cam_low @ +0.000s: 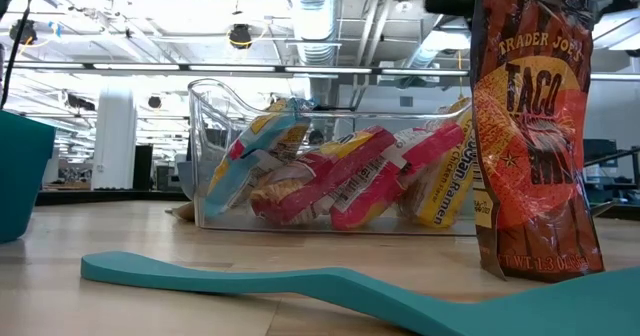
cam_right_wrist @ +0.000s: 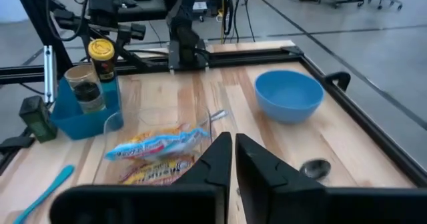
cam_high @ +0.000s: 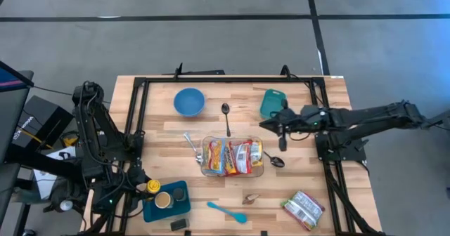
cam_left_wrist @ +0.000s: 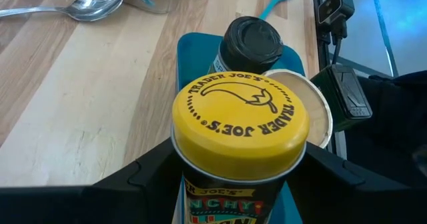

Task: Pick & Place Food Item
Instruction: Put the yellow spice can into the dark blue bin

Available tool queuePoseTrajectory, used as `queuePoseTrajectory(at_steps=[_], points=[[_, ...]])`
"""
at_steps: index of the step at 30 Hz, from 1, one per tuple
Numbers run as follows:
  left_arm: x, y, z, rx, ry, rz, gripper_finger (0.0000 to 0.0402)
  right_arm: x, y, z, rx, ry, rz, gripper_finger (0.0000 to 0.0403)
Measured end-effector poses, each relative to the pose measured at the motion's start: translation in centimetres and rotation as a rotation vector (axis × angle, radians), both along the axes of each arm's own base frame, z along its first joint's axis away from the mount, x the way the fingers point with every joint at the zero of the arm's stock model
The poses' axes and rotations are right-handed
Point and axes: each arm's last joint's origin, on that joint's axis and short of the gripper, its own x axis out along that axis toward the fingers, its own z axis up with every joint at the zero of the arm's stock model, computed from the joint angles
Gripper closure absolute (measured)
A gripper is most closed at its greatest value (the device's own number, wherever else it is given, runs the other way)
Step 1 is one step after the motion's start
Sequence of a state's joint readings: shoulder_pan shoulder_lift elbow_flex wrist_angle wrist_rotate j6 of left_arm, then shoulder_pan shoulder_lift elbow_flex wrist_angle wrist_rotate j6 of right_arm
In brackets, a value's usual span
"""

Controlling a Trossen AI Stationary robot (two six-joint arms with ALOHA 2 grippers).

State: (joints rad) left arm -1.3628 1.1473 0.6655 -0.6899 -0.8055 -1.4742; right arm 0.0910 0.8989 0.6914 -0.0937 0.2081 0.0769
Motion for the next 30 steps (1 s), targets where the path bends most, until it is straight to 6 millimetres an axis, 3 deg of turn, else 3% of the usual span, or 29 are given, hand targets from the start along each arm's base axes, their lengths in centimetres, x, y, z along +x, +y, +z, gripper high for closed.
queuePoseTrajectory(at_steps=[5, 13, 30], points=[[0.0, 0.0, 0.0, 0.000, 0.000, 0.000, 0.0176, -2.6, -0.1, -0.4, 0.039, -0.026, -0.003, 0.0392], [0.0, 0.0, 0.0, 0.002, 0.000, -0.001, 0.0178, -5.1, -0.4, -3.3, 0.069, -0.060, -0.064, 0.0393], [0.0, 0.0, 0.0, 0.003, -0.001, -0.002, 0.0179, -5.4, -0.4, -3.8, 0.076, -0.058, -0.061, 0.0393]])
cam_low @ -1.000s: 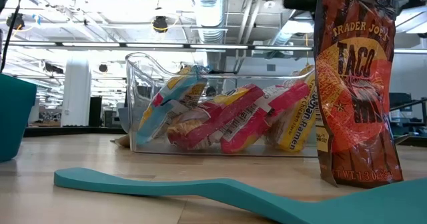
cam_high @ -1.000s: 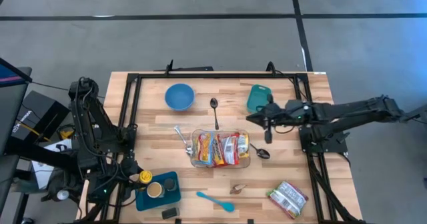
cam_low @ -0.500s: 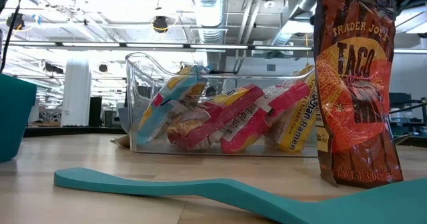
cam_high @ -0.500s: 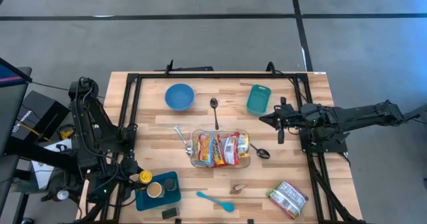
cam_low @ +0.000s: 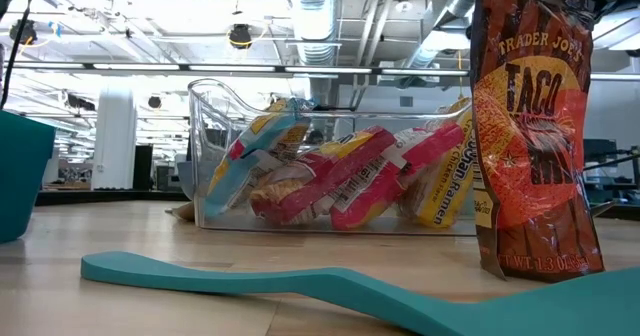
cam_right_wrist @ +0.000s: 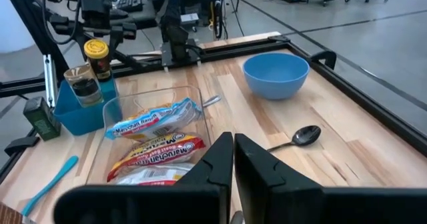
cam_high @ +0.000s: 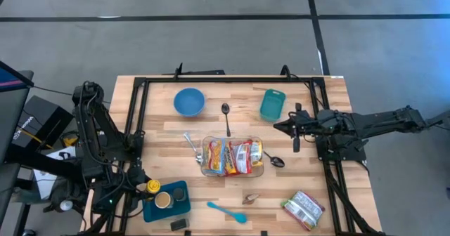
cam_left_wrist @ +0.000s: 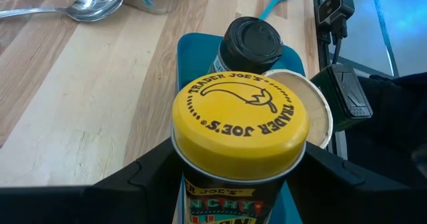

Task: Pick & Place Food Item
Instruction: Put the yellow spice can into the dark blue bin

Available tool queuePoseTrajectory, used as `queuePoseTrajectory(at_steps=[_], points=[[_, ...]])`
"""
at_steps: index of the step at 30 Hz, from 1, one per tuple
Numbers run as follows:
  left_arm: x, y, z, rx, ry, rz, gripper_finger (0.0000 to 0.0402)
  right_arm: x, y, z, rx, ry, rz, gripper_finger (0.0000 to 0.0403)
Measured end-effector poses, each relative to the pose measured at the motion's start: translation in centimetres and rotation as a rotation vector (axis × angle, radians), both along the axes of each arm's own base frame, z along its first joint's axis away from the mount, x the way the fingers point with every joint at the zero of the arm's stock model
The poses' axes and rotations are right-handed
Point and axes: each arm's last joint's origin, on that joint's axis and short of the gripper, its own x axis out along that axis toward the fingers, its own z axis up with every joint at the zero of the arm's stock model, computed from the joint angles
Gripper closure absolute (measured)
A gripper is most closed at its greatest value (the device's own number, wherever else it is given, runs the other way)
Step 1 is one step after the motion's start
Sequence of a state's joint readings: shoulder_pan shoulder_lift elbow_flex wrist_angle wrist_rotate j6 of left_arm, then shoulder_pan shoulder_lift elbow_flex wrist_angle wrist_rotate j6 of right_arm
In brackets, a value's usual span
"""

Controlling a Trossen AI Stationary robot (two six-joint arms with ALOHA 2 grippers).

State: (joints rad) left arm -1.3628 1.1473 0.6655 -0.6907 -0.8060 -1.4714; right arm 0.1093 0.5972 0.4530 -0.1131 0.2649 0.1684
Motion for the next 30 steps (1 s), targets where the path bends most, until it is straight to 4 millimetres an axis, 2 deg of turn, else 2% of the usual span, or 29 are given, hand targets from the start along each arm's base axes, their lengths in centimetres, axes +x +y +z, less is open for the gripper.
queuePoseTrajectory(at_steps=[22, 30], points=[[-0.13, -0.04, 0.00, 0.028, -0.004, -0.030, 0.0177, -0.01, 0.01, 0.00, -0.002, 0.000, 0.003, 0.0393], [-0.08, -0.11, 0.06, 0.103, -0.031, -0.094, 0.0180, -0.01, 0.01, 0.00, -0.002, 0.000, 0.002, 0.0393]])
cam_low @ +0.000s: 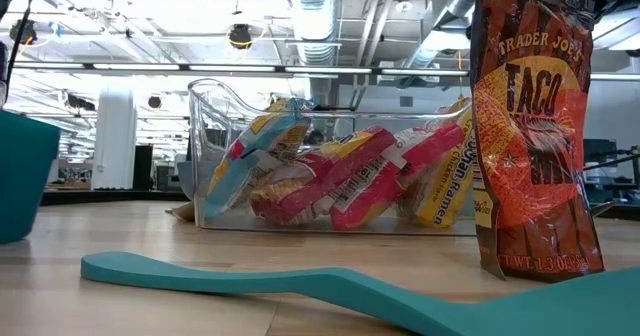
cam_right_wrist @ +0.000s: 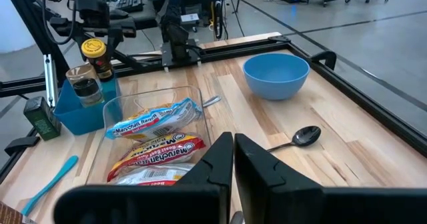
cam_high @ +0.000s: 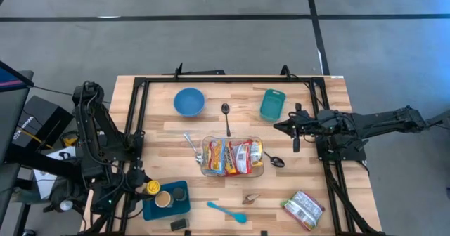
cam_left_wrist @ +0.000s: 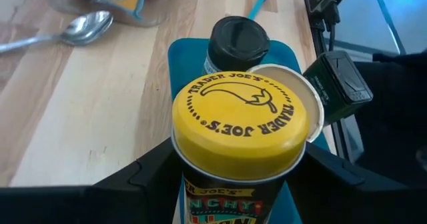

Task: Pick & Place Food Item
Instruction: Put the yellow spice can into the dark blue bin

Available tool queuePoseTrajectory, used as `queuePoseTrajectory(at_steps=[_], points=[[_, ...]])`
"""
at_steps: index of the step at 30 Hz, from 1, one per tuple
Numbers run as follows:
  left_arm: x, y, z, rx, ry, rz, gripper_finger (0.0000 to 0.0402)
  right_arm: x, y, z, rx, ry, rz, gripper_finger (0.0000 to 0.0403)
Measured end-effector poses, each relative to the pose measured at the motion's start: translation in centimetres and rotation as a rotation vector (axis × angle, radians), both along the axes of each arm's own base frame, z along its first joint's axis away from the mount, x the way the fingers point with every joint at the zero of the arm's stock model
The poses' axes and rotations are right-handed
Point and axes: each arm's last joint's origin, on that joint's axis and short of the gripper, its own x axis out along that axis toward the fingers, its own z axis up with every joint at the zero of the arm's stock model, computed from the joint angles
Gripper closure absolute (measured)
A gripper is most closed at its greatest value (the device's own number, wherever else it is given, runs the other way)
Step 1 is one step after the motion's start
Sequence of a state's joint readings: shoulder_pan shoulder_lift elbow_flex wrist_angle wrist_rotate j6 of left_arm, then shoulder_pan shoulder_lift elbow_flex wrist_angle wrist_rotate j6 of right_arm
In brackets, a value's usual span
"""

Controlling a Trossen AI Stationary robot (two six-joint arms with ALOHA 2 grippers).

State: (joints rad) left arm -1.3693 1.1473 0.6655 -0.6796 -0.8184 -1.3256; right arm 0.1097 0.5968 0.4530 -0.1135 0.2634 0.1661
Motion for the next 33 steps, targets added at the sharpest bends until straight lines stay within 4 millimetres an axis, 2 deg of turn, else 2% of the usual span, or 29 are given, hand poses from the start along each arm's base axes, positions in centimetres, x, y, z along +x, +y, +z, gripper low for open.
queuePoseTrajectory(at_steps=[16, 33], points=[[0.13, 0.08, 0.13, 0.122, -0.074, -0.058, 0.0178, 0.00, -0.01, 0.01, 0.000, -0.001, 0.000, 0.0393], [0.16, 0.07, 0.19, 0.124, -0.089, -0.052, 0.0176, 0.00, -0.01, 0.02, 0.000, -0.001, 0.000, 0.0393]])
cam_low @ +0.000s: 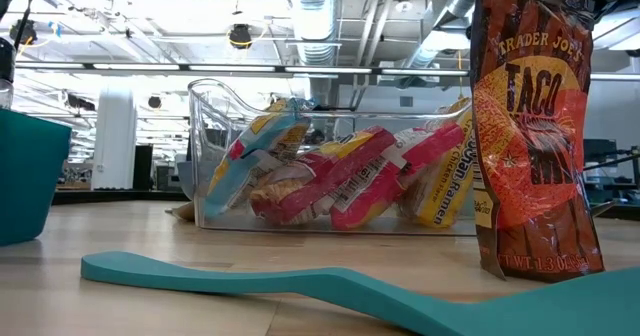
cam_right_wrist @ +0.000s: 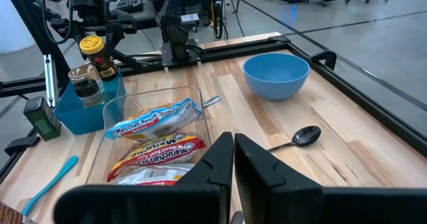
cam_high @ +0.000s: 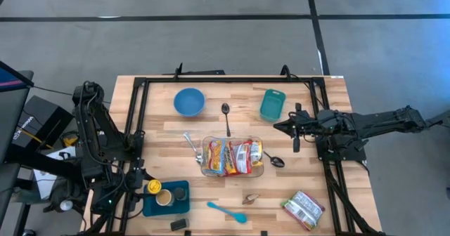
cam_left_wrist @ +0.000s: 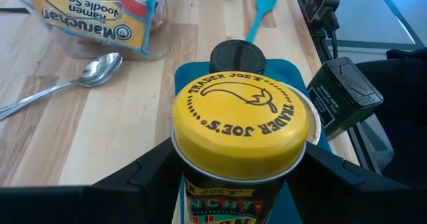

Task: Pick & Place Food Item
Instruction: Put the yellow spice can into the dark blue bin

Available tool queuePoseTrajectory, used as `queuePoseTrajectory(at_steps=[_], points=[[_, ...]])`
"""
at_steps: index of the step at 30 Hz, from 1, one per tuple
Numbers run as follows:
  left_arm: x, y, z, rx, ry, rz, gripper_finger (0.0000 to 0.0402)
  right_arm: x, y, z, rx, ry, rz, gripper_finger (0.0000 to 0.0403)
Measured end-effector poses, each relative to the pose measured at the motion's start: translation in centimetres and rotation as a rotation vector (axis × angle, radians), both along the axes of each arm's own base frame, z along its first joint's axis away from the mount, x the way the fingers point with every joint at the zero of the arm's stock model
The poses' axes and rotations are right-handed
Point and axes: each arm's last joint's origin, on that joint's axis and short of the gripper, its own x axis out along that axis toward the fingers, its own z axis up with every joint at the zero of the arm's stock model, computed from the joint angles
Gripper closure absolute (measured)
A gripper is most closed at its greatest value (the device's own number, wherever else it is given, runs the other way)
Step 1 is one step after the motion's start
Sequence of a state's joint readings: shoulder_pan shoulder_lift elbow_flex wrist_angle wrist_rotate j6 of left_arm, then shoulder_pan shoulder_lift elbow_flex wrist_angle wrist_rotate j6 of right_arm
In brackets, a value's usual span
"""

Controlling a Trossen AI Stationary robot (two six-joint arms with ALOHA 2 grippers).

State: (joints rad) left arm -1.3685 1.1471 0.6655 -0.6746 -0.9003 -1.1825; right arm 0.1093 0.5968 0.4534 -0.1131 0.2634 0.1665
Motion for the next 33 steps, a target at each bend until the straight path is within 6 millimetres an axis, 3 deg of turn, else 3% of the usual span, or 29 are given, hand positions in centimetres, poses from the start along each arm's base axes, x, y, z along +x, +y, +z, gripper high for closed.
queuePoseTrajectory(at_steps=[33], points=[[0.01, -0.22, 0.11, -0.026, 0.005, -0.011, 0.0179, 0.01, 0.00, 0.00, 0.000, 0.000, 0.000, 0.0393]])
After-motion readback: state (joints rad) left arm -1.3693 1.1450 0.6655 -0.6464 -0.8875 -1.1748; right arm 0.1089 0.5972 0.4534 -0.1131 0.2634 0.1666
